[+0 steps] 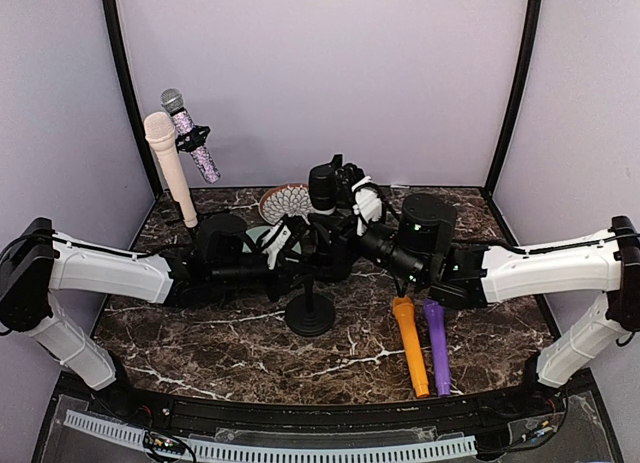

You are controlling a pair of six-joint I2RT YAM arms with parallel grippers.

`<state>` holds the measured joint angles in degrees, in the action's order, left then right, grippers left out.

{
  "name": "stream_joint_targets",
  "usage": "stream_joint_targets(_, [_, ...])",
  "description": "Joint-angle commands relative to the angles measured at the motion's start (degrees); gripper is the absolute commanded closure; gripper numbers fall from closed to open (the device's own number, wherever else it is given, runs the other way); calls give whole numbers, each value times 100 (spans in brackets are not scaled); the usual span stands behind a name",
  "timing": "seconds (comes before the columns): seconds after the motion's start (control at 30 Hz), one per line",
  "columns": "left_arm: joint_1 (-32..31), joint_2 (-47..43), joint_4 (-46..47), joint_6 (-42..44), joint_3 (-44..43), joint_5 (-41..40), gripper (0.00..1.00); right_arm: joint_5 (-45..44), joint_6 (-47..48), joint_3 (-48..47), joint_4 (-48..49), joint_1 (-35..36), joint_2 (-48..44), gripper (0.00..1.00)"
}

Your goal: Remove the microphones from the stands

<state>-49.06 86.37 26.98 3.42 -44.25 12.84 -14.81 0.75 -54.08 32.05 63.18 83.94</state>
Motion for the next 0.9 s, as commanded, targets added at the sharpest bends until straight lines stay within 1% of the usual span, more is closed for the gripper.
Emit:
stream_joint_targets(0.0, [63, 133, -593, 53, 56, -265, 100, -231, 197, -141, 728, -16, -483, 100])
stream_joint_targets(0.57, [69, 208, -610, 62, 48, -255, 100, -451, 249, -328, 747, -16, -693, 100])
stream_joint_targets(0.87, [68, 234, -636, 75, 62, -251, 100, -887, 61, -478, 715, -25, -643, 100])
